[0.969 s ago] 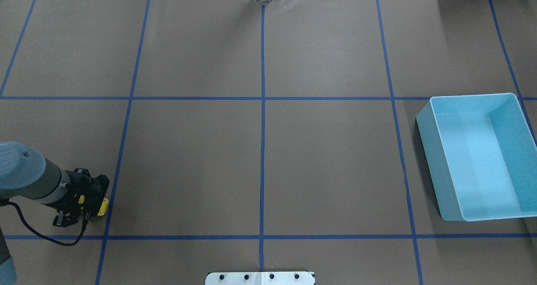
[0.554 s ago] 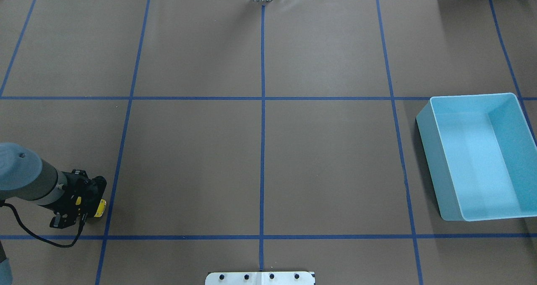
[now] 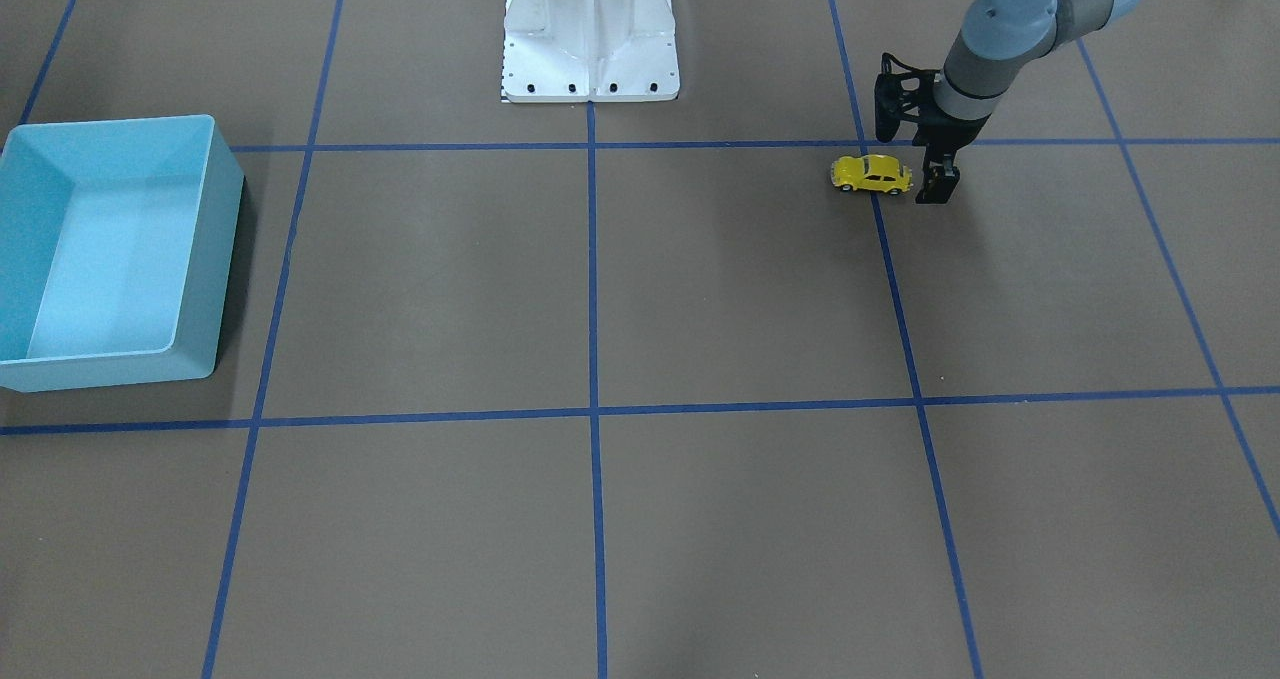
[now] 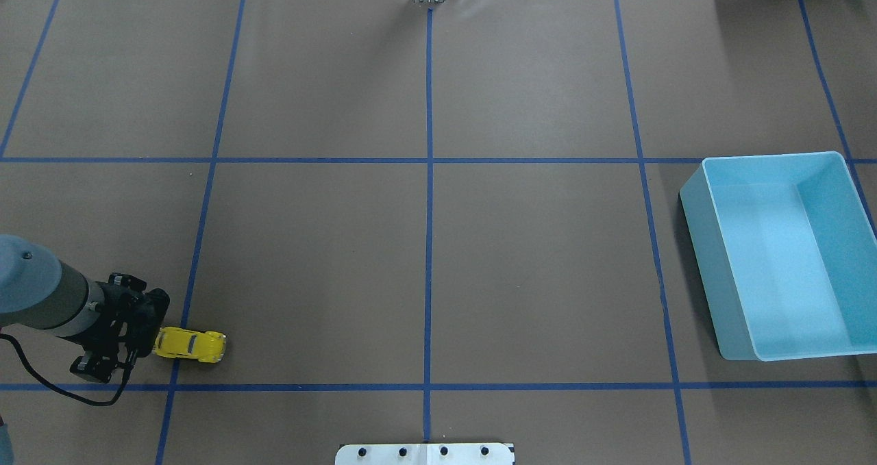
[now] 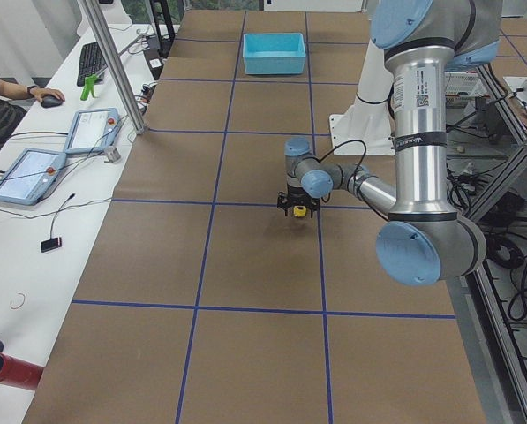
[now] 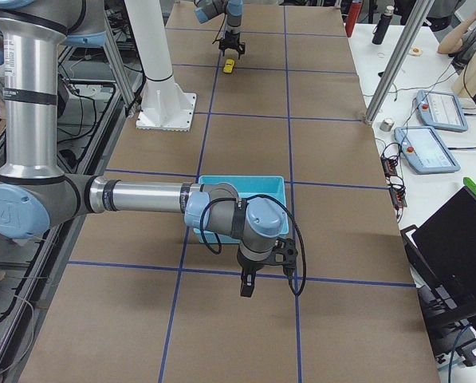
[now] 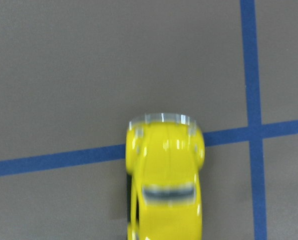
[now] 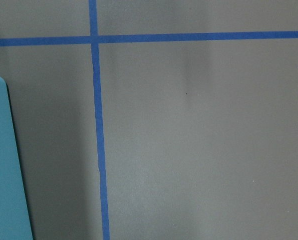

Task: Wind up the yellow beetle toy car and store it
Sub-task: 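Open the left gripper and release the car to drive off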

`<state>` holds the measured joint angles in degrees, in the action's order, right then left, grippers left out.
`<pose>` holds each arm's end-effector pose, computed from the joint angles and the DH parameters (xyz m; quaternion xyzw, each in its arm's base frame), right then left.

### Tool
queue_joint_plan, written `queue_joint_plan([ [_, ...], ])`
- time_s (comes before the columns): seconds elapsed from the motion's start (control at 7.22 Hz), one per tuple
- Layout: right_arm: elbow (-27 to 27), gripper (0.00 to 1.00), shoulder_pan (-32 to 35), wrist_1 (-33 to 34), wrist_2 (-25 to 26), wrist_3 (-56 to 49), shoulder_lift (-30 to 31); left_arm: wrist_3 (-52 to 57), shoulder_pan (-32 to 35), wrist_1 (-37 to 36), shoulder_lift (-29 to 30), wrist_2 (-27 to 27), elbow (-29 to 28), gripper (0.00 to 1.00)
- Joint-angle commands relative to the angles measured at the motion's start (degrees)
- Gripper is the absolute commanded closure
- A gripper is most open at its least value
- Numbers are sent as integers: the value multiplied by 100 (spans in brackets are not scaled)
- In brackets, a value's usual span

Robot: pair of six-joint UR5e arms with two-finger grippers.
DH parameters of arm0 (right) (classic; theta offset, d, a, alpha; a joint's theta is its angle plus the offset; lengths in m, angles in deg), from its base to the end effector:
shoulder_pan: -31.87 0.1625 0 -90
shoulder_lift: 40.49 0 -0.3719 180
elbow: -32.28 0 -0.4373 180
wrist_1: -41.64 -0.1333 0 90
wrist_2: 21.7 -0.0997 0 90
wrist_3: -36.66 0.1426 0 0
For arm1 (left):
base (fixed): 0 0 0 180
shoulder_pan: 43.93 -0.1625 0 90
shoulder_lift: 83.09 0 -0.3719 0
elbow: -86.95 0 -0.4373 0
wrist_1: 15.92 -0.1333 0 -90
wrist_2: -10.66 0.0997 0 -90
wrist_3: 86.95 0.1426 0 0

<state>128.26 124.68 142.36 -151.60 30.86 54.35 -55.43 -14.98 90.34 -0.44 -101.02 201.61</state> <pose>0.0656 -0.4833 0.6488 -0.0527 -0.3449 0.0040 0.9371 0.4215 -0.3253 0.4565 0.2284 0.2464 0.7172 0.6106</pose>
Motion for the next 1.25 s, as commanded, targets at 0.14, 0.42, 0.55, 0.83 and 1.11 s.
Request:
queue_joint_plan([
  [0.14,0,1,0,0,0,0,0,3,6,17,-12,-3,21,0],
  [0.42,0,1,0,0,0,0,0,3,6,26,-38,6,30,0],
  [0.55,0,1,0,0,0,0,0,12,15,26,-56,23,39,0],
  [0.83,0,1,0,0,0,0,0,21,15,35,-117,32,109,0],
  [1.11,-18,1,0,0,9,-17,-52,21,24,26,-126,41,144,0],
])
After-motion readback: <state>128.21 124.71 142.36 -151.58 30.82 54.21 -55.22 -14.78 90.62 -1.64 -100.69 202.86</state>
